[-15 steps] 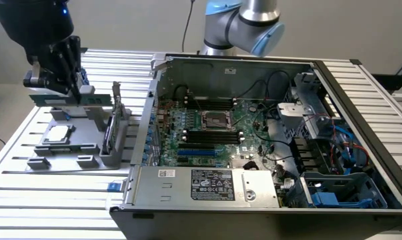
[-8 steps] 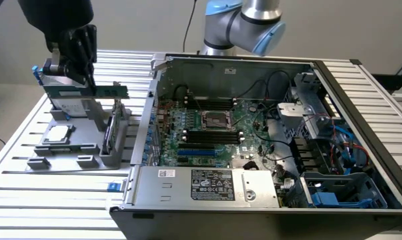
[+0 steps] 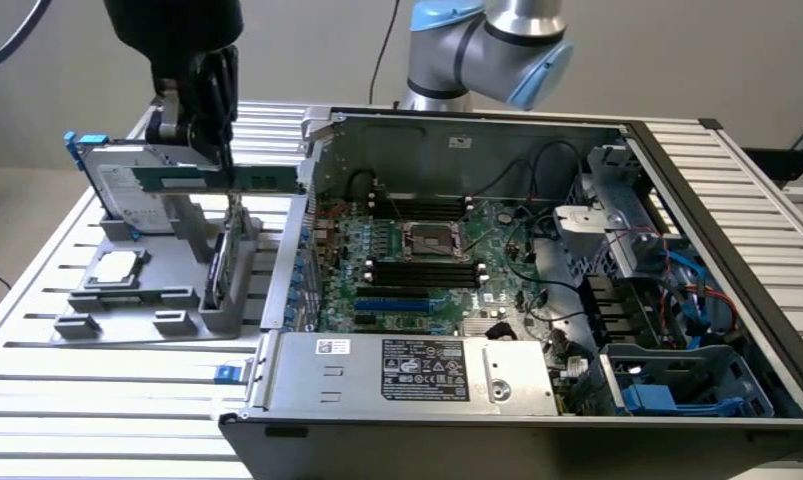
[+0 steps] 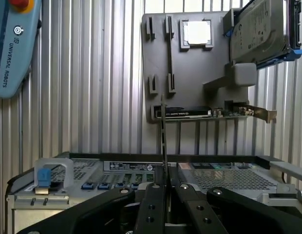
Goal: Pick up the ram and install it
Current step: 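Pick up the ram and move it above insertion slot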
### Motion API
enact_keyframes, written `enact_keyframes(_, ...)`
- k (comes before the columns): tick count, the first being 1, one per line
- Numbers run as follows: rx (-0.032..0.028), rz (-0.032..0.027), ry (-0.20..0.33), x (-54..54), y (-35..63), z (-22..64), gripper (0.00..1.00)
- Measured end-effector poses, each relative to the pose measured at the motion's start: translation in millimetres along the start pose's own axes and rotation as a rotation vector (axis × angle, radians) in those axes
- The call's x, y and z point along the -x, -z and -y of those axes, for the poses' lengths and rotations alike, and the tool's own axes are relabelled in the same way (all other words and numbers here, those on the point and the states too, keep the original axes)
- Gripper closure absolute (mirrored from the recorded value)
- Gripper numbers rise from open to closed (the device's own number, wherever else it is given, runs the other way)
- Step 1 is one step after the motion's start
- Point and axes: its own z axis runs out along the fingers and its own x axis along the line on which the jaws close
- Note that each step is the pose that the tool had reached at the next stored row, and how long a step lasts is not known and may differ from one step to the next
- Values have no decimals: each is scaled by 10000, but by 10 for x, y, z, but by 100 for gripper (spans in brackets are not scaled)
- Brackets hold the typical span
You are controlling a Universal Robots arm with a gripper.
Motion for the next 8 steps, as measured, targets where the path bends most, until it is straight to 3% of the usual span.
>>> enact_keyframes(8,-1,1,1,30,17,361,86)
